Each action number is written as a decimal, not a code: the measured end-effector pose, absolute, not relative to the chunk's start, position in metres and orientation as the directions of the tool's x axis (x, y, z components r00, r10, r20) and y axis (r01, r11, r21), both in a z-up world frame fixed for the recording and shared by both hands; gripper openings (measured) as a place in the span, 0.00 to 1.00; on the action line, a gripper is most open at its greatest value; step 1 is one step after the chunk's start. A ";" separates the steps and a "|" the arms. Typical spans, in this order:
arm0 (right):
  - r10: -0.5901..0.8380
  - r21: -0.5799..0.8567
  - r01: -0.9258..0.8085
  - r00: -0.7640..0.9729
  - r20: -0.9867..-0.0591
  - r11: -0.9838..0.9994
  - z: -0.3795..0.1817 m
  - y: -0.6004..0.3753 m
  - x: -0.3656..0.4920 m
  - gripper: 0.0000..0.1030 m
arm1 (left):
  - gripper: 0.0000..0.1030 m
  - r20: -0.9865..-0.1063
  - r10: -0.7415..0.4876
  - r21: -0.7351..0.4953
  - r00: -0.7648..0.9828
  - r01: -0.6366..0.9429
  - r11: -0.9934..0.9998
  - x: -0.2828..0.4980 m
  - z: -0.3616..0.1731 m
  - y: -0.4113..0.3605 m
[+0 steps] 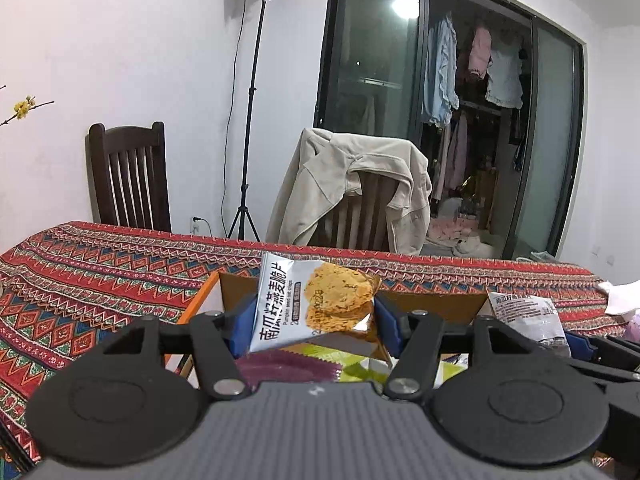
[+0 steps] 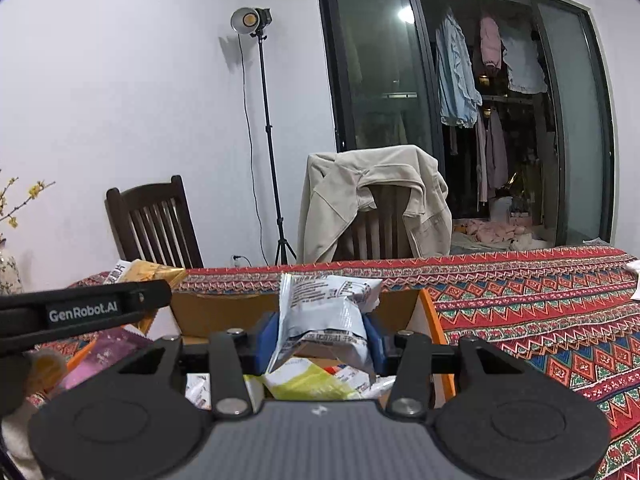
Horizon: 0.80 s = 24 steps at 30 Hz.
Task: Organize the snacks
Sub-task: 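Lift the cookie packet and white packet over the orange box, then open both grippers to drop the packets into the box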
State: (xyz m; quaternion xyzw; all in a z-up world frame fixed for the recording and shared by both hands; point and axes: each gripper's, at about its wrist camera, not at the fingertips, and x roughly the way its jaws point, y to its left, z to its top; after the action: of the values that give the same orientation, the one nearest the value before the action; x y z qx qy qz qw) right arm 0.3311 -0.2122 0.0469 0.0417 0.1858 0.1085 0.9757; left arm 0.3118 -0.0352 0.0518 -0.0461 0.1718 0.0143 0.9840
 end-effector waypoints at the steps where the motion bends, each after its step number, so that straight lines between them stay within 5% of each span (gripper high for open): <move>1: 0.226 0.119 -0.196 0.906 -0.359 0.973 0.046 -0.212 0.331 0.44 | 0.61 -0.343 0.013 -0.082 0.939 -0.044 0.996 0.312 0.051 -0.035; 6: 0.214 0.120 -0.182 0.905 -0.368 0.976 0.043 -0.215 0.331 0.58 | 0.77 -0.353 0.021 -0.088 0.936 -0.056 0.995 0.308 0.047 -0.032; 7: 0.216 0.124 -0.183 0.904 -0.369 0.975 0.043 -0.216 0.331 0.65 | 0.80 -0.350 0.020 -0.096 0.937 -0.057 0.994 0.307 0.047 -0.029; 9: 0.219 0.134 -0.181 0.904 -0.369 0.974 0.042 -0.217 0.330 0.81 | 0.99 -0.345 0.022 -0.111 0.938 -0.065 0.992 0.305 0.048 -0.025; 11: 0.219 0.140 -0.179 0.905 -0.365 0.974 0.042 -0.219 0.328 0.98 | 1.00 -0.329 0.030 -0.130 0.944 -0.077 0.989 0.301 0.050 -0.020; 24: 0.219 0.140 -0.180 0.910 -0.352 0.974 0.046 -0.220 0.319 1.00 | 1.00 -0.311 0.036 -0.156 0.950 -0.088 0.984 0.293 0.061 -0.010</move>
State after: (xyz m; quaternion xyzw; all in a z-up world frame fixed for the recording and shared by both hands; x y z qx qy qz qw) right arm 0.3194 -0.2199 0.0456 0.0522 0.1859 0.1022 0.9758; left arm 0.2932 -0.0096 0.0612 -0.0844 0.1552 0.0314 0.9838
